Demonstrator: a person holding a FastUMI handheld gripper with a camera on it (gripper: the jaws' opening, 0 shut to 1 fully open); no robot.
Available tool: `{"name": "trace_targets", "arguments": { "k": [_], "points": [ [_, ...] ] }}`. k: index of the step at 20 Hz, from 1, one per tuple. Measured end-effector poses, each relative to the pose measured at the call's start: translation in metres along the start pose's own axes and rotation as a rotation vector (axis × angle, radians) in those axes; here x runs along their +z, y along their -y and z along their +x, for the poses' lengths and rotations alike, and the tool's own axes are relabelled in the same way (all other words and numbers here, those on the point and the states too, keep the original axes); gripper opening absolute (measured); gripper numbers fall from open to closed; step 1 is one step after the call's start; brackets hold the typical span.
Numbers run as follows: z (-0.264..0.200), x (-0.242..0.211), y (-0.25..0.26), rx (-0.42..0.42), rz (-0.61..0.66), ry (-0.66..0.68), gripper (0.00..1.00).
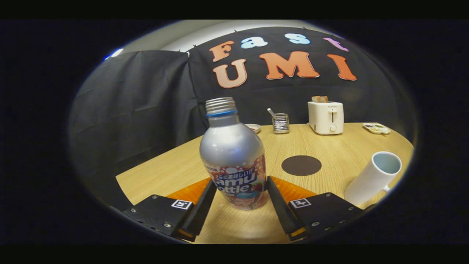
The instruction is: Take the bottle from table, then pour the juice into the cup, finally place the bottle on the coaster
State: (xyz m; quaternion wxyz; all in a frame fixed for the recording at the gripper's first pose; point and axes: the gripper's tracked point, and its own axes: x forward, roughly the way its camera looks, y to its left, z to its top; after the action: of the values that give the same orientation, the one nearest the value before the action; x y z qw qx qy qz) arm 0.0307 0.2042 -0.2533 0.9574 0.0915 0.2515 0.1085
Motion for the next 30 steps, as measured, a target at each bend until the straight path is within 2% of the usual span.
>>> {"name": "trace_targets", "arguments": {
  "k": [5, 13, 20, 30],
  "points": [
    [-0.007, 0.014, -0.003, 0.034, 0.106, 0.027, 0.78],
    [-0.018, 0.036, 0.002, 0.091, 0.485, 0.053, 0.78],
    [-0.026, 0.035, 0.010, 0.103, 0.755, 0.058, 0.78],
    [-0.035, 0.045, 0.016, 0.147, 1.068, 0.110, 0.77]
  ]
}}
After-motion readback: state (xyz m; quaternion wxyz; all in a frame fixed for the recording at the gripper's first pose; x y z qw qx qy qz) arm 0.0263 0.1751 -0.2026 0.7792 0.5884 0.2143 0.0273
